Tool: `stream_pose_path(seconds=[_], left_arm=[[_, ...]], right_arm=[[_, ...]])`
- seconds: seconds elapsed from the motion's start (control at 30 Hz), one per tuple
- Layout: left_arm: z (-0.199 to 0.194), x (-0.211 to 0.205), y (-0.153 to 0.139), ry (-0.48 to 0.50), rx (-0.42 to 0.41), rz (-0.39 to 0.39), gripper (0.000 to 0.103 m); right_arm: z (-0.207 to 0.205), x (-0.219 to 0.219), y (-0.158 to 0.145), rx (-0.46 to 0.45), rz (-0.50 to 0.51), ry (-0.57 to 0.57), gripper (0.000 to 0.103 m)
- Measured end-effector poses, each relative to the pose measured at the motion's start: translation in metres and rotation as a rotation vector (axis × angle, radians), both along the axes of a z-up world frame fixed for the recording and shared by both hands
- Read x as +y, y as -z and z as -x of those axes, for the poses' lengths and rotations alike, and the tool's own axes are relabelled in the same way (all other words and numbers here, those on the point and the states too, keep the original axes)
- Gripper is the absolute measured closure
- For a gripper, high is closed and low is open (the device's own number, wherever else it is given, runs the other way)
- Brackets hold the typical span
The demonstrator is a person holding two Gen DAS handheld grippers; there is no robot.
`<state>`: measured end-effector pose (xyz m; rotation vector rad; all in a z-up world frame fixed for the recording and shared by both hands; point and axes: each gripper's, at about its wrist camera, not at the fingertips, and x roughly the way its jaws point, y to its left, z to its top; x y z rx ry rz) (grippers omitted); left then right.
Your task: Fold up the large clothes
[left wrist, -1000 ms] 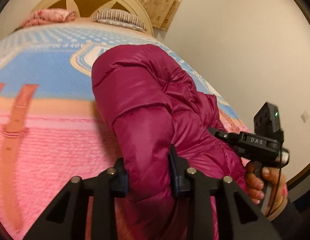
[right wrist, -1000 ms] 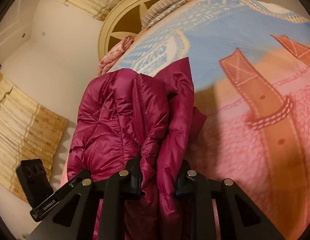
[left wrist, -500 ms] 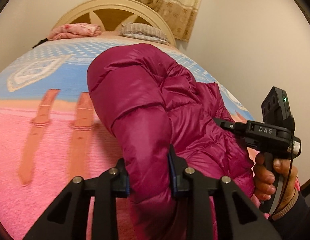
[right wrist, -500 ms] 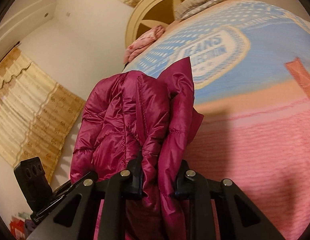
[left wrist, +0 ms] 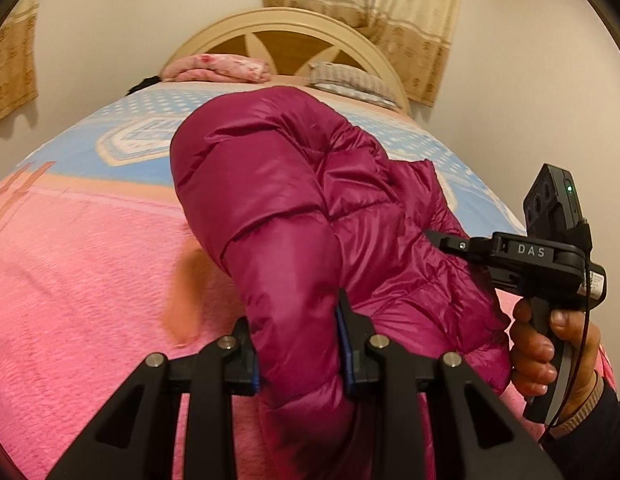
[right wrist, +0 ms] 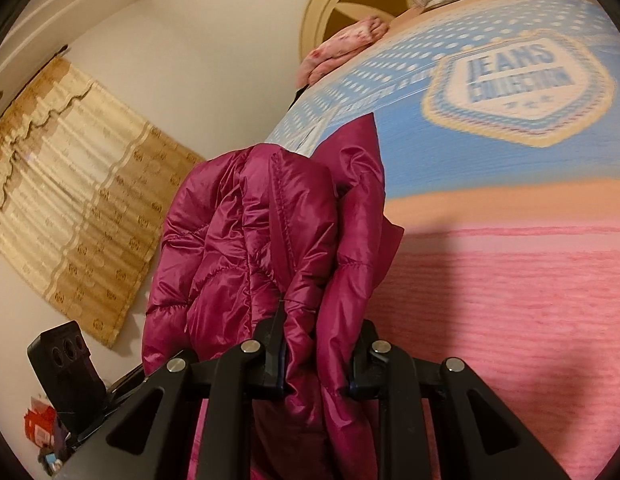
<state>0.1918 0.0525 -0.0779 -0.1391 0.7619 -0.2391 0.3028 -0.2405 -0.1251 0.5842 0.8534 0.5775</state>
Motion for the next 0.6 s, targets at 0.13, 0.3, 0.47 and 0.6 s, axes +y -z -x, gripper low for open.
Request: stream_pose_path(seconds=[0.13, 0.3, 0.47, 0.6], left_arm=[[0.008, 0.013, 0.002, -0.036, 0.006, -0.002, 0.074], [0.008, 0.025, 0.008, -0.062, 0.021, -0.007, 0.074], [0.007, 0.039, 0.013, -0.090, 0.033, -0.007, 0.074], [0.007, 0.045, 0.020, -0.105, 0.038, -0.010, 0.073]], right_arm=[[-0.010, 0.025, 0.001, 0.004, -0.004, -0.039, 0.082], [-0.019, 0.048, 0.008, 0.028, -0.005, -0.079, 0.082], [-0.024, 0.066, 0.012, 0.038, -0.006, -0.107, 0.082], [-0.031, 0.079, 0.017, 0.036, 0.011, -0.112, 0.082]])
